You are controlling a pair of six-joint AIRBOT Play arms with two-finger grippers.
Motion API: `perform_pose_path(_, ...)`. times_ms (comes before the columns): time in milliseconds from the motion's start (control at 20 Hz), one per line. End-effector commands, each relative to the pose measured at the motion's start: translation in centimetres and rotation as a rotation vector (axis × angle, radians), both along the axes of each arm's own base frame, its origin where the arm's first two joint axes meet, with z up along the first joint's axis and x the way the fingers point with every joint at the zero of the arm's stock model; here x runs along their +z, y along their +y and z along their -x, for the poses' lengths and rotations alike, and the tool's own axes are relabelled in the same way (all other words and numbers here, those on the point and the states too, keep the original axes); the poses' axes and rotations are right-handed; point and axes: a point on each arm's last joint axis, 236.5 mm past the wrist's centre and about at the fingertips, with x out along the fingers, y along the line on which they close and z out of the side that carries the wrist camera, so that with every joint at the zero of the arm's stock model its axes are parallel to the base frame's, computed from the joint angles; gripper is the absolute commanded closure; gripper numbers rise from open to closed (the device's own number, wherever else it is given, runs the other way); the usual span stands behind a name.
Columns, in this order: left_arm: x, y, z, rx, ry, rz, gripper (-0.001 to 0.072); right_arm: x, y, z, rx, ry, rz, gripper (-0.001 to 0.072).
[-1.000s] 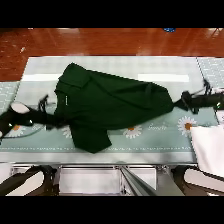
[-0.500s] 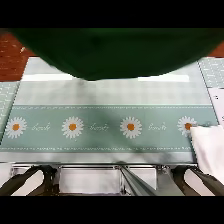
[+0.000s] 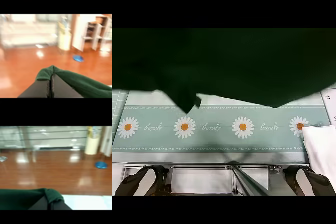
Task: Fold the shirts.
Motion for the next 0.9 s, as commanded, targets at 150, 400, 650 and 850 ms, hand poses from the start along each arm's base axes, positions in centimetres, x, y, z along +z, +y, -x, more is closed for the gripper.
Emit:
perform_pose_path(150,-2.3,4.7,7.1,0.173,0.044,-0.076,0.069,-1.7,-1.2,5.6,-0.135,0.045,0.04,0.0688)
perform_pose_path(400,-11.0,6.0,-0.4,0.229,0.336,-0.083,0.069,-8.6,-1.5,0.2,-0.047,0.272,-0.027,0.0688)
perform_pose_path(650,-24.6,4.7,-11.6,0.241,0.679,-0.104,0.069,-19.5,-2.1,-7.6,0.086,0.577,-0.125,0.0688)
perform_pose_path(850,-33.4,2.8,-20.3,0.217,0.809,-0.095,0.069,-26.7,-2.7,-15.6,0.183,0.707,-0.259,0.0688)
